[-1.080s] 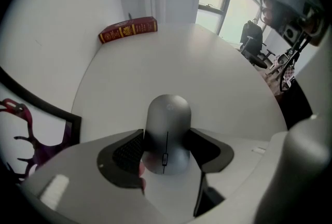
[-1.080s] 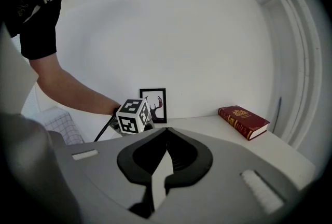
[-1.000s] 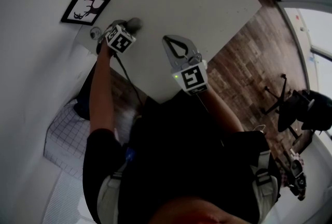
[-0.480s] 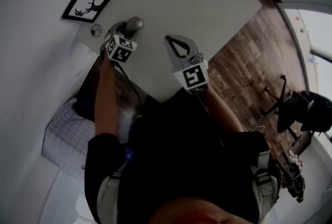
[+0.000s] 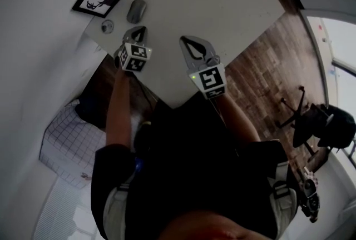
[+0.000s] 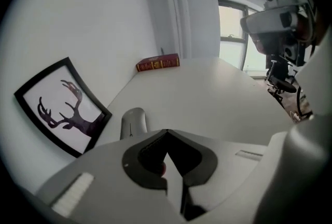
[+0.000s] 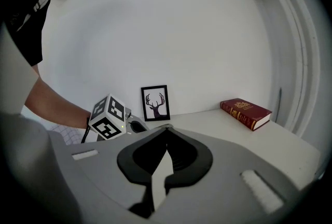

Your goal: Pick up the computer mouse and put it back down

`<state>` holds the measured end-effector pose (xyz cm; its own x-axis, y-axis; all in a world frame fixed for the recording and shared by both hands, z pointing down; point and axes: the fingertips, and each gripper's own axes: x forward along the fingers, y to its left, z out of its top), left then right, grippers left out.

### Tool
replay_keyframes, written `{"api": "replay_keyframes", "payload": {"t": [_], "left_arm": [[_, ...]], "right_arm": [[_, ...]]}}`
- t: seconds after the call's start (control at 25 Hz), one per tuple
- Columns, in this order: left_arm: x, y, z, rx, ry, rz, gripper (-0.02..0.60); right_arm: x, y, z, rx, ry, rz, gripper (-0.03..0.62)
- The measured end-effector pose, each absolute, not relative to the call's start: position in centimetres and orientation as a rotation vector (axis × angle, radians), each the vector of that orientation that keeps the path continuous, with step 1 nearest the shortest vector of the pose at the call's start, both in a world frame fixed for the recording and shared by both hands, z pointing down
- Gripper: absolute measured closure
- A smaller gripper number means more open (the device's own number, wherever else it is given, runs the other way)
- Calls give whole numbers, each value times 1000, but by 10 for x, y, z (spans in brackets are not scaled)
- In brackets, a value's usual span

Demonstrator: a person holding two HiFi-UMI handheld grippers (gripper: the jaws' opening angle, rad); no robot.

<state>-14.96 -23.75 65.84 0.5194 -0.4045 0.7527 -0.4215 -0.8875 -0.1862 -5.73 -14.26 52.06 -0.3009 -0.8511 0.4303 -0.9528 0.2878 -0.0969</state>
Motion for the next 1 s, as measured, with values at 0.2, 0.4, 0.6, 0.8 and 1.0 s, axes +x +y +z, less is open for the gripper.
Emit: {"api": "replay_keyframes", "payload": {"t": [0.2,0.4,0.6,0.8,1.0], "left_arm": [[-160,-243,653,2721,-794,1378,581],[-169,-255,651,2697,-815,1386,581],[-174,-257,649,2671,-839,1382,581],[-187,-267,647,2636,-895,1349,581],[-195,-287,642,2630,-901,1380,581]], "right_arm": [[-66,-147,520,1610,-2279,479,579],[-72,-155,522,1587,-2298,498,580],[-74,-180,528,1537,-2326,562,579],[-81,-220,540,1469,-2375,729,579],[-94,-241,545,1415,-2383,741,579]]}}
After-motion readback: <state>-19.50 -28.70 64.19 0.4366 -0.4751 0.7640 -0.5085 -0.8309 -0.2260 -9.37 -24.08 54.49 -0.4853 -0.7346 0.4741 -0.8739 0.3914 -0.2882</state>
